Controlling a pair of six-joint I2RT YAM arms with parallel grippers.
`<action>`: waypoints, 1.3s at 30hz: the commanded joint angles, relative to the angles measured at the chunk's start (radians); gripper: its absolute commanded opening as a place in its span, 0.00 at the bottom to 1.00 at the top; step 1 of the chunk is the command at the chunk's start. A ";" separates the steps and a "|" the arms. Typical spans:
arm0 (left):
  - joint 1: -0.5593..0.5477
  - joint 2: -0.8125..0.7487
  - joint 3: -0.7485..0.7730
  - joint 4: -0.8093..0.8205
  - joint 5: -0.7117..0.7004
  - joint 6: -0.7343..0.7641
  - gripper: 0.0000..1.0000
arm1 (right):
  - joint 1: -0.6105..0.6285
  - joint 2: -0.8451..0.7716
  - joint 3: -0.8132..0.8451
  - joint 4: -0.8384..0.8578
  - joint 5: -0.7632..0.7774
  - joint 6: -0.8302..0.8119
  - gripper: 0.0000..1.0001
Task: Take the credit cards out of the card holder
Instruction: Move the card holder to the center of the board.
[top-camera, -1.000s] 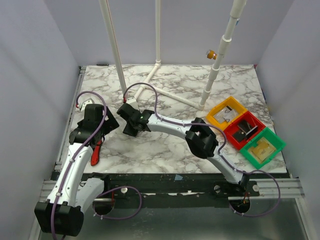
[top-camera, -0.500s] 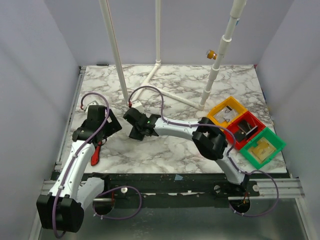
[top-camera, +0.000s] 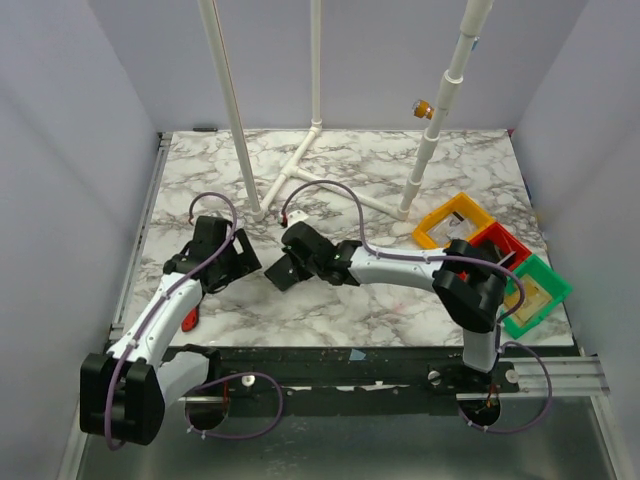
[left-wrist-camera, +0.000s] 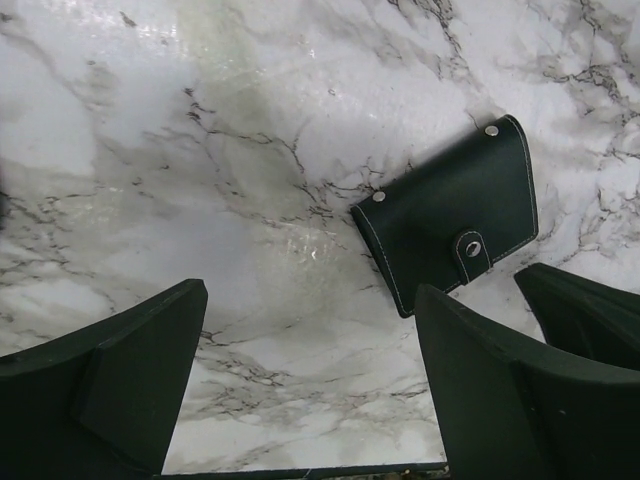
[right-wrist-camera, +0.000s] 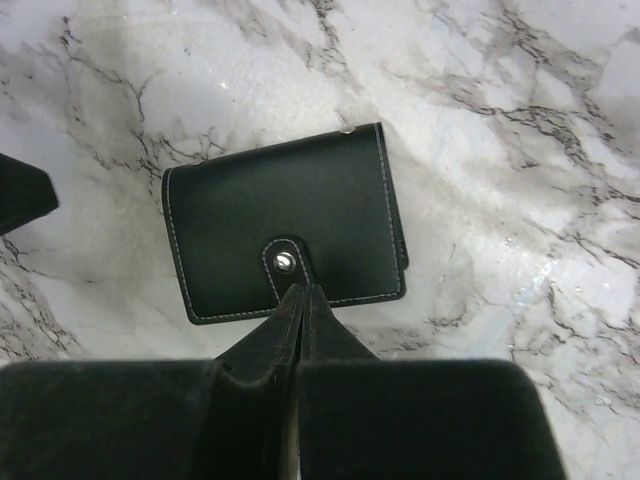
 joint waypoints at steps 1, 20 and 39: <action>-0.054 0.090 -0.007 0.103 0.035 -0.011 0.85 | -0.044 -0.083 -0.085 0.102 -0.086 -0.014 0.01; -0.190 0.516 0.238 0.126 -0.152 -0.050 0.02 | -0.122 -0.111 -0.208 0.066 -0.168 0.214 0.01; -0.349 0.517 0.153 0.196 -0.019 -0.242 0.00 | -0.226 -0.023 -0.163 0.074 -0.278 0.246 0.01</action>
